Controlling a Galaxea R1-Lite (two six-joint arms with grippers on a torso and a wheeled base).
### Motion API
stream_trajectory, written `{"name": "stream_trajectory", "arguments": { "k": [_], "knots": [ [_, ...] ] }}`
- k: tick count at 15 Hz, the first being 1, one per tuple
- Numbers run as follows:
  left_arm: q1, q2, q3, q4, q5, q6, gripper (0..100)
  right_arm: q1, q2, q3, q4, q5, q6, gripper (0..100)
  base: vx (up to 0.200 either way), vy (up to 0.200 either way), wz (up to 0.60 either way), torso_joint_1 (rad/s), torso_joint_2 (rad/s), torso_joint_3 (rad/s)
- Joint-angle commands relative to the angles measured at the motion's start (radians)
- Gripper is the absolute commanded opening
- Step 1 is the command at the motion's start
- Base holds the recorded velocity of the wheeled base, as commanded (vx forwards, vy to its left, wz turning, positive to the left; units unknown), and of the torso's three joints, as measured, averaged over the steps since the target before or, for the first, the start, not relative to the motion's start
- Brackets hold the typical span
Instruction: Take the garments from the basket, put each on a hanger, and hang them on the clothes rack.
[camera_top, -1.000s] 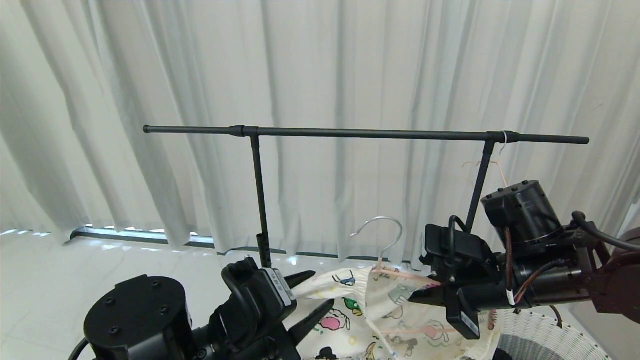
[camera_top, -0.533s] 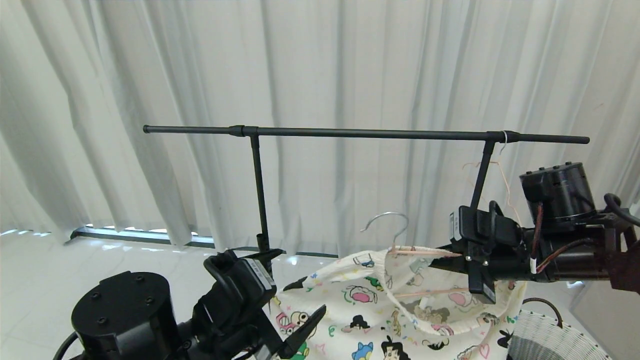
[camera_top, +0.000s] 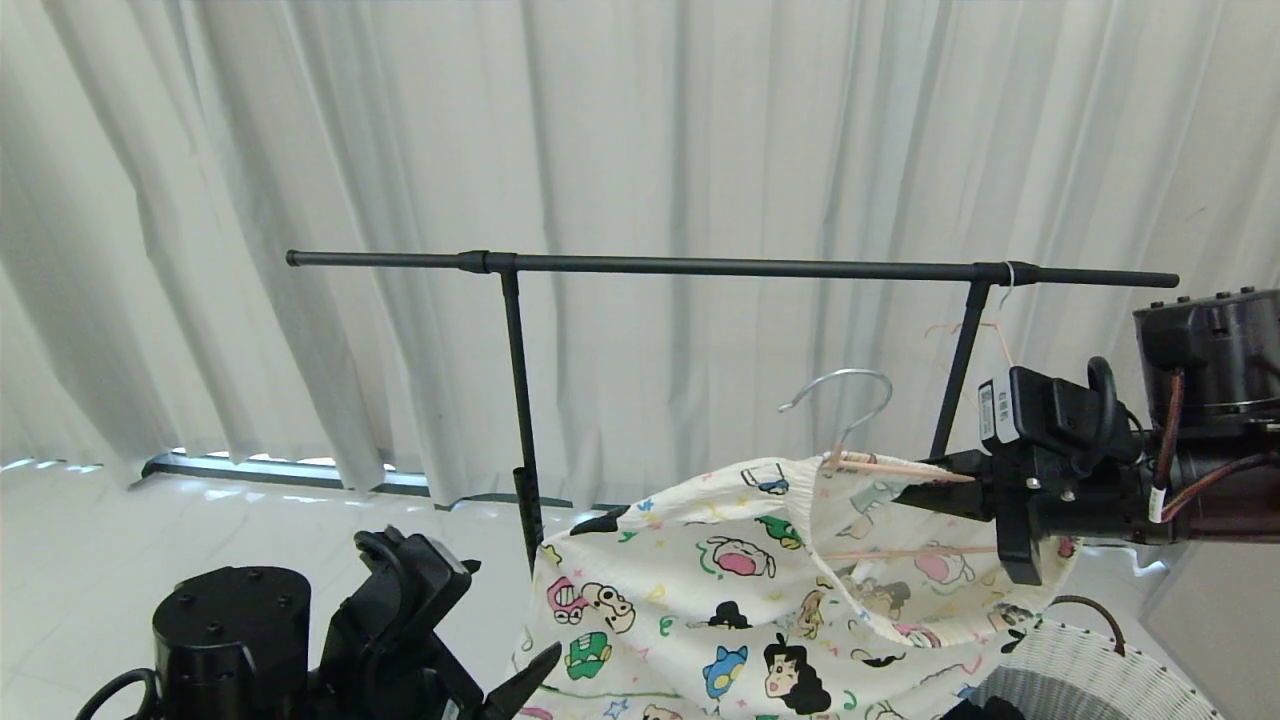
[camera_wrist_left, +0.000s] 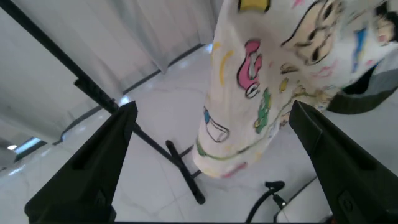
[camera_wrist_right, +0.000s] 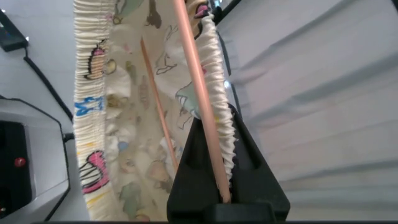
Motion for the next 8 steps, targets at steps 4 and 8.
{"name": "stream_trajectory", "arguments": {
  "k": [4,8],
  "knots": [
    [0.011,0.067,-0.029,0.0,-0.008,-0.002,0,0.025,-0.04,0.002,0.001,0.002,0.002,0,0.0,0.0,0.0,0.0,0.0,0.0],
    [0.163,0.119,-0.012,0.0,0.001,-0.002,0,0.02,-0.042,0.002,-0.002,0.002,0.008,0,0.0,0.0,0.0,0.0,0.0,0.0]
  ]
}}
